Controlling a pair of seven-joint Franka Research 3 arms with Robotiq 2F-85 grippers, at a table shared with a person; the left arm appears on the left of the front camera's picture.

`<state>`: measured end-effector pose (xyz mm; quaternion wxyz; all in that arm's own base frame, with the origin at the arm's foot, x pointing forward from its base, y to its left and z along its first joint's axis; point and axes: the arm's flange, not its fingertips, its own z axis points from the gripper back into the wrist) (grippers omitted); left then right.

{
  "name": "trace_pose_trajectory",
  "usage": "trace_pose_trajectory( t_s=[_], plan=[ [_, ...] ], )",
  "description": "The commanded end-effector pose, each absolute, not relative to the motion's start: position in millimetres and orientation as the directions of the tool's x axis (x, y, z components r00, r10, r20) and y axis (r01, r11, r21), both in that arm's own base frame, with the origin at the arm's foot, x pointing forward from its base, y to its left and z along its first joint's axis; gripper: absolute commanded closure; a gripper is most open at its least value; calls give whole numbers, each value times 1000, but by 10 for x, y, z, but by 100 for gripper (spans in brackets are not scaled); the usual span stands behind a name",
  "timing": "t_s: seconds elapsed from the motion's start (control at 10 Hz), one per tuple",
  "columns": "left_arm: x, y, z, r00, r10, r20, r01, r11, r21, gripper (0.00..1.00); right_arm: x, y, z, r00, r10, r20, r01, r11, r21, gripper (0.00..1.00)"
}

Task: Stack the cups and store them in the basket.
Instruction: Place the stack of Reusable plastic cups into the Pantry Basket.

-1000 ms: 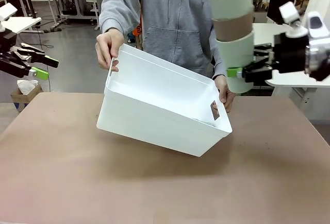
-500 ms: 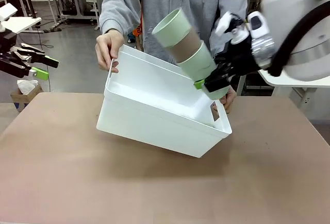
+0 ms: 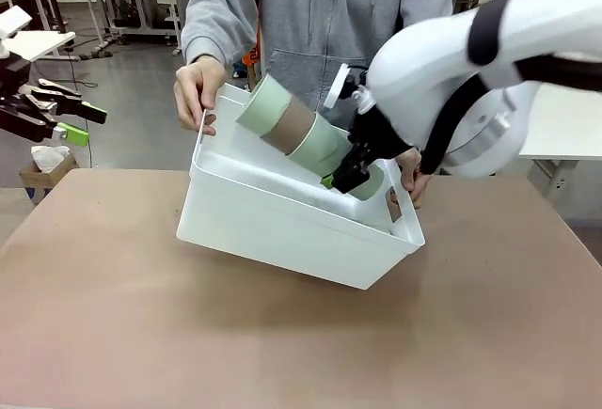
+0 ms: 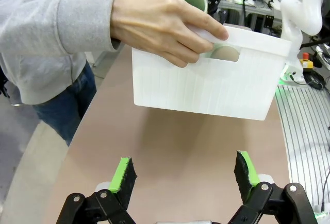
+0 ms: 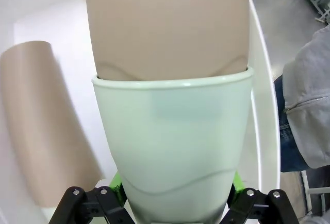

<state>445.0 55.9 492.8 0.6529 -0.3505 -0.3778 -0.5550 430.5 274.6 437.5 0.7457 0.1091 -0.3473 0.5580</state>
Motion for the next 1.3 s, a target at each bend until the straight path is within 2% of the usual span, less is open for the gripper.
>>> trace_pose_trajectory(
  t_s=[0.0, 0.7, 1.2],
  plan=[
    [4430, 563, 4949, 94, -466, 880, 991, 131, -36, 0, 4475, 2988, 4382, 161, 772, 615, -886, 387, -254, 16],
    [4430, 563, 4949, 94, -466, 880, 991, 131, -36, 0, 4367, 2957, 4013, 169, 808, 564, -884, 378, -277, 16],
    [4430, 563, 4949, 94, -466, 880, 991, 131, -36, 0, 4208, 2726, 4027, 170, 805, 568, -888, 375, -266, 16]
  ],
)
